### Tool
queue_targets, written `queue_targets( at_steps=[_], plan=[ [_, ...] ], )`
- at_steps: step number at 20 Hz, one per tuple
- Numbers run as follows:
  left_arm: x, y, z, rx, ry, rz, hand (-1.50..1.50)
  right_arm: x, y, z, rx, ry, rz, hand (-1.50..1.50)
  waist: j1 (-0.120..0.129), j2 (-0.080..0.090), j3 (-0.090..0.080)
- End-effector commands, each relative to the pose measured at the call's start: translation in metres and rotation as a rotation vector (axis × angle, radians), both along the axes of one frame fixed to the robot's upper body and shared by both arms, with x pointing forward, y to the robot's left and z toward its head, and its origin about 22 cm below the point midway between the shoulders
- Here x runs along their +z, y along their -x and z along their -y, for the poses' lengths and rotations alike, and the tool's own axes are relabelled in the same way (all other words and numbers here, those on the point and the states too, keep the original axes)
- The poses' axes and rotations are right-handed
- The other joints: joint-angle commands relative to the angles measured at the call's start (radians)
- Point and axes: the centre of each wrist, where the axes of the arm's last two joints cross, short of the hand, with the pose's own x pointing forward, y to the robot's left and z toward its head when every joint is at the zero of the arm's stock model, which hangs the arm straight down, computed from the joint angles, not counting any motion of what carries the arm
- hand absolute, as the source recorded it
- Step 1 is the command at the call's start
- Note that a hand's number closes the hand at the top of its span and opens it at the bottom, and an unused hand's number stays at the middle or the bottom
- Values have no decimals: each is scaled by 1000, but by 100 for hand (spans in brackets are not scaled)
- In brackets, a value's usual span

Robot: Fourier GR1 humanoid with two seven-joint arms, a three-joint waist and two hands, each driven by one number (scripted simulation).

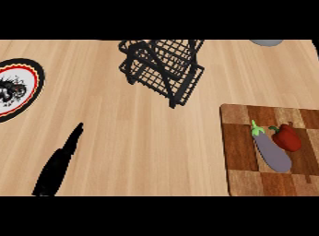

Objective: Pick the bell pepper from the cutting board and place it in the tiered basket

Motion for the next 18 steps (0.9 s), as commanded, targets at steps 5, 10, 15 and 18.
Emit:
queue_targets(
  at_steps=[5,10,15,18],
  plan=[
    [35,-37,31,12,201,43,0,-42,28,38,415,-8,220,150,-22,-28,40],
    [57,-51,44,-29,312,17,0,-127,59,127,-108,-110,181,-150,-4,-17,40],
    [72,-67,62,-35,311,3,0,-141,87,164,184,131,272,-150,12,-25,34],
    [84,-70,46,-53,315,-34,0,-138,110,189,203,324,223,-150,15,-32,30]
  ],
)
